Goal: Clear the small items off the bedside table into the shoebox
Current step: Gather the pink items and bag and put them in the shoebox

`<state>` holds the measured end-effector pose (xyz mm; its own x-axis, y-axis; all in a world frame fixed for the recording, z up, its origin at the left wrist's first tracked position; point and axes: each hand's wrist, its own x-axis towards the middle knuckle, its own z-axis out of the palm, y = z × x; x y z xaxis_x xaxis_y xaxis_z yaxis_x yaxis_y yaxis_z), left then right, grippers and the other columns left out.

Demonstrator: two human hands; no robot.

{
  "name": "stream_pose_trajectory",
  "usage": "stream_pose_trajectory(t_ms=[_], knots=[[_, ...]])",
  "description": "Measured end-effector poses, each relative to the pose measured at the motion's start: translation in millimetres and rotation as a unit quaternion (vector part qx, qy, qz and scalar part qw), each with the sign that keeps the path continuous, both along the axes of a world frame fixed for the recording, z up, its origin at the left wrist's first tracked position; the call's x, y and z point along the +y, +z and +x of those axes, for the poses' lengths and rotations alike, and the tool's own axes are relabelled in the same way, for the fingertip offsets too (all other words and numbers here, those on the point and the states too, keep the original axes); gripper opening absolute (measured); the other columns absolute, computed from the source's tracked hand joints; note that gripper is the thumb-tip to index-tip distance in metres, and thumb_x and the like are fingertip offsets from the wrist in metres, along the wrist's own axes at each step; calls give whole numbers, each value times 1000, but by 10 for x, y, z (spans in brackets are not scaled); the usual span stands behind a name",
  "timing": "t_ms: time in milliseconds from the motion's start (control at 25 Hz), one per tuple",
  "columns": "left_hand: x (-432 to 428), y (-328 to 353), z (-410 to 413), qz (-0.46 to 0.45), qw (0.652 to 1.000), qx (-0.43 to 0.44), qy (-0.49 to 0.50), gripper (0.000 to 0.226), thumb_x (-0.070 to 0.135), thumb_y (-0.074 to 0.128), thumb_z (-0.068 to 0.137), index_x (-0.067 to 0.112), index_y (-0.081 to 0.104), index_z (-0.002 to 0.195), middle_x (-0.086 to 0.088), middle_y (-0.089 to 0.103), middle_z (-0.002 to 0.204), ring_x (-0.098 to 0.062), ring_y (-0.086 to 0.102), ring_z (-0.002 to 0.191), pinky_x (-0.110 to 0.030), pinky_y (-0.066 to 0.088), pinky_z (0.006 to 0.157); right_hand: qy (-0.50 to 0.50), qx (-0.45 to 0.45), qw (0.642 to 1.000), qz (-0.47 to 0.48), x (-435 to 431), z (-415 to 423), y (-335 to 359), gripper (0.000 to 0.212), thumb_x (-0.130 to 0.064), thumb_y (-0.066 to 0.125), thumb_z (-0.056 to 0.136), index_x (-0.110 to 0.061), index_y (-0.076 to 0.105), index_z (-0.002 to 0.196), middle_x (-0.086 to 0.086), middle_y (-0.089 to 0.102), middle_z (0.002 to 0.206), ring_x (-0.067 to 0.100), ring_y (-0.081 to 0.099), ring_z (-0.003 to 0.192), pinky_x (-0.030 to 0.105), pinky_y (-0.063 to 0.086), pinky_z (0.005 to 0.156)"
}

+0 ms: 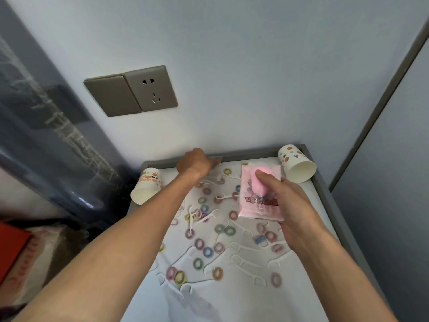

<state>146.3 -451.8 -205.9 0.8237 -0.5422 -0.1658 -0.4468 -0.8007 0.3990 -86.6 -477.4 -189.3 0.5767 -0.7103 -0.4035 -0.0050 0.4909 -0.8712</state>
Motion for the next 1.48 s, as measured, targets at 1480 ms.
stream_pose_trajectory(t_ms=[1480], knots=[[5685,1554,173,-460,828,121,297,19,27,67,86,28,76,69,8,71,69,-4,62,58,-15,43,51,511,-75,826,-225,4015,2581,1683,24,-3,71,80,-19,65,97,6,67,94,19,62,82,33,49,76]])
